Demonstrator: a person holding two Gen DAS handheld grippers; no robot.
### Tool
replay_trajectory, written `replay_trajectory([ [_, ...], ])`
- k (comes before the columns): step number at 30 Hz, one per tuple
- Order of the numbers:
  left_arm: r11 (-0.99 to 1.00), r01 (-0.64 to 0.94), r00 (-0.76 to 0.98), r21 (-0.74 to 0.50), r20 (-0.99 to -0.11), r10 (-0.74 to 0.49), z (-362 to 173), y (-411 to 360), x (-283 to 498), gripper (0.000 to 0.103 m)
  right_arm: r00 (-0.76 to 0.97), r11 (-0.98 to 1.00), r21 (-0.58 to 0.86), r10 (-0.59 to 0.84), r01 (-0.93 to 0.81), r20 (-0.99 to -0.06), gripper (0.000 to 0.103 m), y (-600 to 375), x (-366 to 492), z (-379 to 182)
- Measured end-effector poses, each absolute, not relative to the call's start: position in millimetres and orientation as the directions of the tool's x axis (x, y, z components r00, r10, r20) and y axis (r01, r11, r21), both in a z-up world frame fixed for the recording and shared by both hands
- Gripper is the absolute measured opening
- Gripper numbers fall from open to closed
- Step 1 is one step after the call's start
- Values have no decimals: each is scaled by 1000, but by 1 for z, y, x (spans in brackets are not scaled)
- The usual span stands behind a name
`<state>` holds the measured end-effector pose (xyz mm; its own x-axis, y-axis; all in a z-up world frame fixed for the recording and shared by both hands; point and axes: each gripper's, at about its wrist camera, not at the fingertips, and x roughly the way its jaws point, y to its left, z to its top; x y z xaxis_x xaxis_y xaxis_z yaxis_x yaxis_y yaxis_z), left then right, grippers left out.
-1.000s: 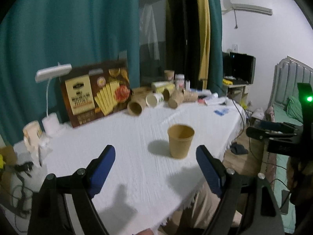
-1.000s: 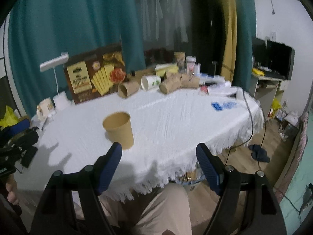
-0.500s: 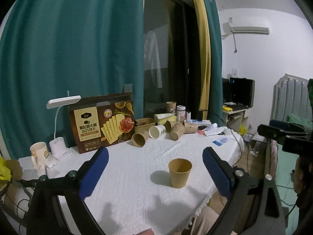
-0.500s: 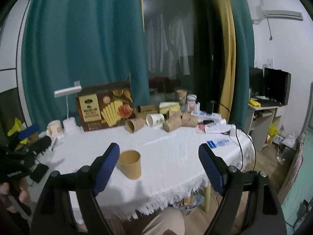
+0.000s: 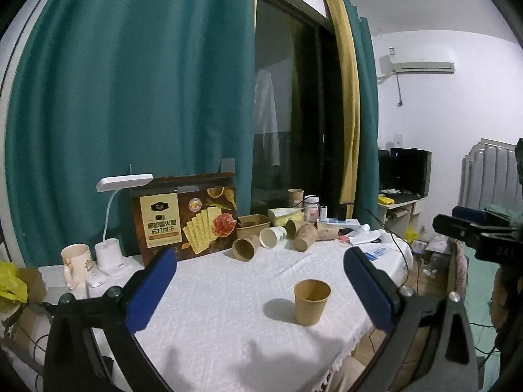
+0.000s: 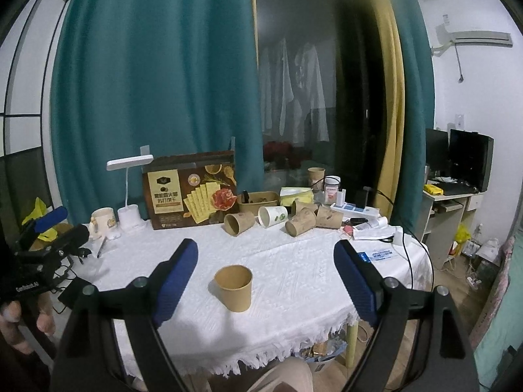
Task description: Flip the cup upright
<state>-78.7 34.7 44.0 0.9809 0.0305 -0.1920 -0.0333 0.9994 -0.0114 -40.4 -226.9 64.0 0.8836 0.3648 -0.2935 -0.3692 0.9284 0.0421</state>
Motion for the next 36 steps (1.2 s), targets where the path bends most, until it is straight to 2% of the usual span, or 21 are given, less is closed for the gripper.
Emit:
replay_trajectory([
  [36,999,-34,974,-40,-226,24,33,48,-67,102,862,926,53,368,-373,-348,84,-215,-18,39],
])
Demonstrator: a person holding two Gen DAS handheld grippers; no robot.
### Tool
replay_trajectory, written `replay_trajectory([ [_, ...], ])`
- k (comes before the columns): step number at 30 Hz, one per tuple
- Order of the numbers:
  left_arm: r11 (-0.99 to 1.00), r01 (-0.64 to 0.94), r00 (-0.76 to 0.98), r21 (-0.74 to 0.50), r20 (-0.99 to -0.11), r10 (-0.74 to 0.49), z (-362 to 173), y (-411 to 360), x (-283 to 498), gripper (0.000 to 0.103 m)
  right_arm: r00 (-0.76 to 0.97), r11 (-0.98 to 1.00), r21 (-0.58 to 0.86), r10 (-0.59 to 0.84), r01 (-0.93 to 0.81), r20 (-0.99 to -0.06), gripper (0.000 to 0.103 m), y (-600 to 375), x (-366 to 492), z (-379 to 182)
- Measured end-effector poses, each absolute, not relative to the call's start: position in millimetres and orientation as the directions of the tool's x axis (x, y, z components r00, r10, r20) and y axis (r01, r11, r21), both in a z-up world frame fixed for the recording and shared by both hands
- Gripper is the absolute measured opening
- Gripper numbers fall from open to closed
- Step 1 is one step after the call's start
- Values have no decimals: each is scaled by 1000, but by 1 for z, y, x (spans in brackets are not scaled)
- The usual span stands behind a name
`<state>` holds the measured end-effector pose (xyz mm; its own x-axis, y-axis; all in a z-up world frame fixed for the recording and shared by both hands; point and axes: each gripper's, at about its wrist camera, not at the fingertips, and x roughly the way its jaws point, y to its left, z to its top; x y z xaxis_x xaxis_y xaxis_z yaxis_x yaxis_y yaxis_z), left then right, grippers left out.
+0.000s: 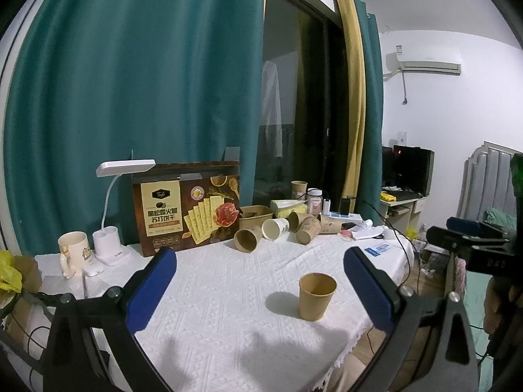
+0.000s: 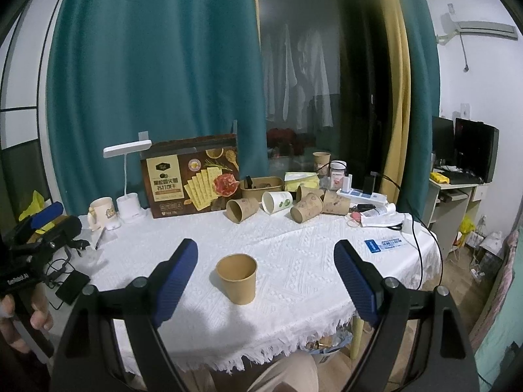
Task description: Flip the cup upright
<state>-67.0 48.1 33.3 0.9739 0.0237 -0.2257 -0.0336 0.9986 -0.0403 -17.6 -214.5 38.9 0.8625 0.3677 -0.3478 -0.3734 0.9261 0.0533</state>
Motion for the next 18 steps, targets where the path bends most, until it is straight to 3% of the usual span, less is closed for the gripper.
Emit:
replay_trajectory([
  [18,999,-25,975,-29,-223,18,34,41,-69,102,864,928,59,364,-367,-347,84,-221,-18,39],
])
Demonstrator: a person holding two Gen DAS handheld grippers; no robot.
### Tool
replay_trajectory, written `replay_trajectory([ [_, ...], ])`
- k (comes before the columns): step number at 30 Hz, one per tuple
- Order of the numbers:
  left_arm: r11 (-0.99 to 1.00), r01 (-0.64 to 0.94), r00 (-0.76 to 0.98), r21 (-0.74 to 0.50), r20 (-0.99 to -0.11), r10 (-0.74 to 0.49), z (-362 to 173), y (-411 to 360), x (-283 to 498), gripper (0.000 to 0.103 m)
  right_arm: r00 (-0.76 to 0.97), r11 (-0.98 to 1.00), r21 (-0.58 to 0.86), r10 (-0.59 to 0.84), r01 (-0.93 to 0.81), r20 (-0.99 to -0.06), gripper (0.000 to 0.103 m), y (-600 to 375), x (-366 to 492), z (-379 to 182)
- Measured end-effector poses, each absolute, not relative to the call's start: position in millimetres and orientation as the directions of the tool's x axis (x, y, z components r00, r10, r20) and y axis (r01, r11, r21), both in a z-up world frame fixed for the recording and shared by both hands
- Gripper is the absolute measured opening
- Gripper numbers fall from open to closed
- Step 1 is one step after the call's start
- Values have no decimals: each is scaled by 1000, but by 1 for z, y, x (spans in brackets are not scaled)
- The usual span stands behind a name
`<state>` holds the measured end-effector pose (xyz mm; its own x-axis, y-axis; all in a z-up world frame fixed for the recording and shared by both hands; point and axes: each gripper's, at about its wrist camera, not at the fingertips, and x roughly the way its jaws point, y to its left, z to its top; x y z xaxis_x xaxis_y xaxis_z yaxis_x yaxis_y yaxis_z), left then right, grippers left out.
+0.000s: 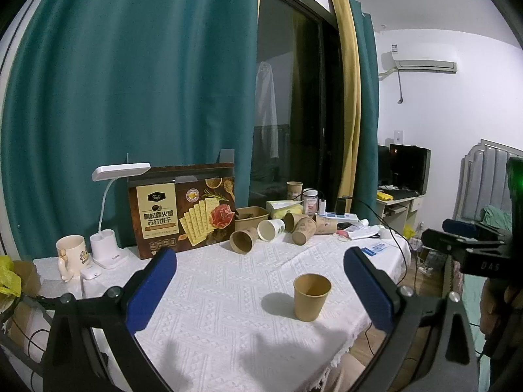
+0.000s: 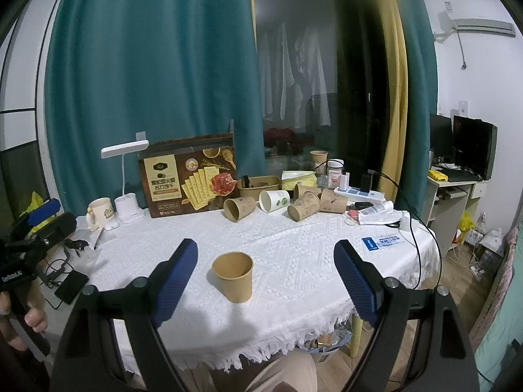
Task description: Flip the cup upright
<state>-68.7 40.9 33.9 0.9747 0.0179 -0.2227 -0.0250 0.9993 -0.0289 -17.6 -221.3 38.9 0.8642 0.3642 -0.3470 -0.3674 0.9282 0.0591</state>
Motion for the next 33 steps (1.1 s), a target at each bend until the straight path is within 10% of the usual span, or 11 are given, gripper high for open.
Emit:
replay_trajectory([
  [33,999,-22,973,-36,-230,13,35,29,-66,102,862,928,41,359,-369,-359,84,-221,-8,33],
])
